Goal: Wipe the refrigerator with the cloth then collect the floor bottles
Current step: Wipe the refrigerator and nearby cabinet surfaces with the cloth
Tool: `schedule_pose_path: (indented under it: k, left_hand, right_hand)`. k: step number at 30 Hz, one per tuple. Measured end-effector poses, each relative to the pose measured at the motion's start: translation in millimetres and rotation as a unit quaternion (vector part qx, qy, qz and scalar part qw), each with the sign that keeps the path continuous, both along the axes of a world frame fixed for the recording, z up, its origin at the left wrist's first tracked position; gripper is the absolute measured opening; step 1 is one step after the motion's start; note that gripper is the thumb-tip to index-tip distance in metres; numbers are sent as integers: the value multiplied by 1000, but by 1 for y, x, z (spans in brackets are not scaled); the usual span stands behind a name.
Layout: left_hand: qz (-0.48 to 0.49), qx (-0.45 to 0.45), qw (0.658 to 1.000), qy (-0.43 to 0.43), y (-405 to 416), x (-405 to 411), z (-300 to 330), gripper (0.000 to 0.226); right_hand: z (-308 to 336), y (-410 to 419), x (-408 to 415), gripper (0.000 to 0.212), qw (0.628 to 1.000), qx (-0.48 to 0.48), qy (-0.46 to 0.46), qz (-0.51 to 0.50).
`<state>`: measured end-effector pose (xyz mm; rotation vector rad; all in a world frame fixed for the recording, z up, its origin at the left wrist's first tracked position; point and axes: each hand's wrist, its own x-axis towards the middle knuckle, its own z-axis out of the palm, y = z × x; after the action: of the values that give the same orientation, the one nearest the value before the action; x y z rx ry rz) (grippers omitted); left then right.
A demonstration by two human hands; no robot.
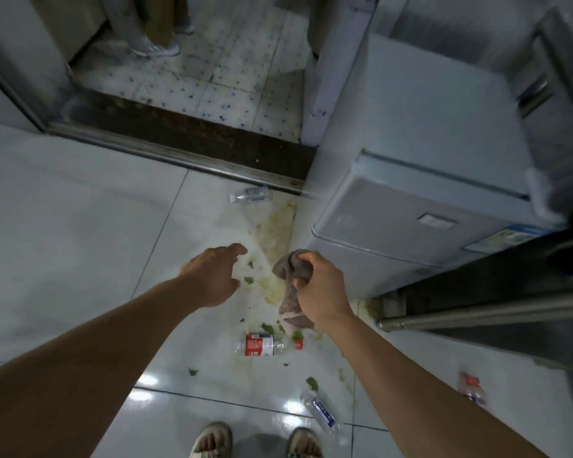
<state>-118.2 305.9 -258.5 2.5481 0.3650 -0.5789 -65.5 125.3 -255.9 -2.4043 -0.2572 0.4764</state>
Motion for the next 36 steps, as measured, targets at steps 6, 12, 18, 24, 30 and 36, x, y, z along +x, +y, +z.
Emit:
schedule_pose_path:
  k: [6,12,18,24,30,36]
  left_hand:
    - [-25,-6,999,-27,17,20,123,58]
    - [-57,20,997,-47,17,44,210,56]
    - [-66,27,996,-52,7,67,260,51]
    - [-109,35,991,-67,1,93,287,53]
    - [-179,19,981,-70,39,152,294,57]
    - [-302,-10,952,-54,104,212,283,60]
  right_hand:
    - [117,8,8,30,999,17,-29,-33]
    - [203,-10,22,23,995,66,-64,-50]
    - [255,-36,45,21,990,88,-61,-93]
    - [276,-43,66,20,985,58,-89,-137]
    - [276,-18,98,27,976,-3,-129,-173]
    - [270,36,116,34,951,-59,-100,-286]
